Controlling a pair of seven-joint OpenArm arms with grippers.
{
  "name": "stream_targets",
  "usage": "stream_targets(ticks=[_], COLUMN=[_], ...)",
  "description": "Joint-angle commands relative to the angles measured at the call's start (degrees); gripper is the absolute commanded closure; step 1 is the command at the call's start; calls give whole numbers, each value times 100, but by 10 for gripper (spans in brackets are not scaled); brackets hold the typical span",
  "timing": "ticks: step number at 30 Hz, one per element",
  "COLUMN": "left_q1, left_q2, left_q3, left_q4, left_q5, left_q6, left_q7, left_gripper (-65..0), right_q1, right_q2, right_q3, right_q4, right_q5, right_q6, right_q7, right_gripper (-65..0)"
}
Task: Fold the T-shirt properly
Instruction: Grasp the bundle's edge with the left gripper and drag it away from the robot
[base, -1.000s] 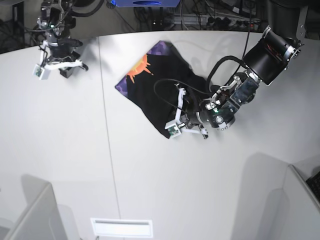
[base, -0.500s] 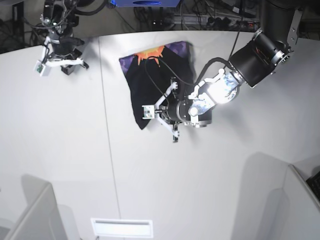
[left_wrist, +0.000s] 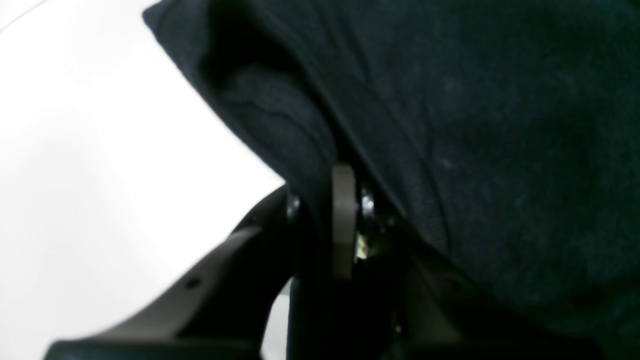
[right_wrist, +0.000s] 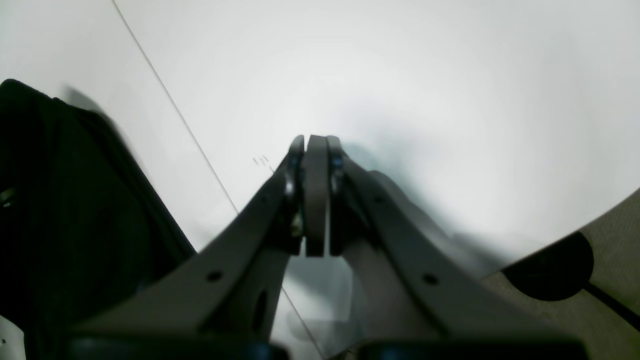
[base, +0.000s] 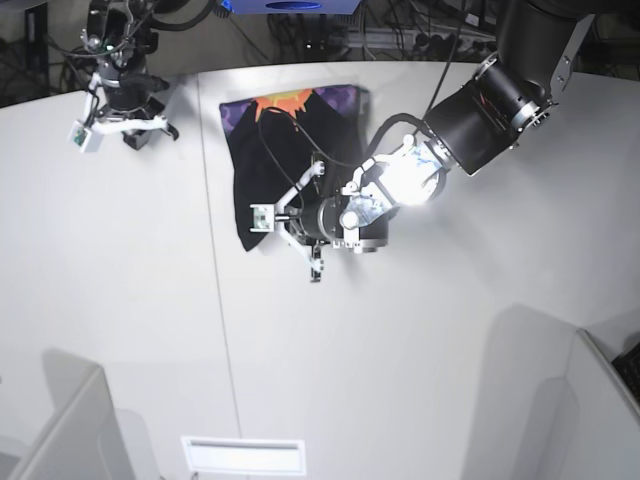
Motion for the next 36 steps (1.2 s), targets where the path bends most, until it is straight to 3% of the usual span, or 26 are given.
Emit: stream_targets(ticks=[1,24,29,36], left_q1=[-16,-147,-271,-543], left_q2=[50,226,270,463], left_q3=[17,17,17,-35], left_q4=[-30,-39,-39,-39], left_q5=[66,66,66,22], left_q6=[-73,-73,-73,-73], left_q7=[130,130,130,148], left_gripper=[0,-2,-232,-482], right_q1=[-11,-20,-20,-20], right_q2=[43,43,43,43], right_q3=[27,-8,-8,-26], right_q4=[87,78,78,69], right_q5=[-8,-8,-8,-8], right_q6=[48,48,48,48], right_q7=[121,104,104,86], right_gripper=[0,0,0,0])
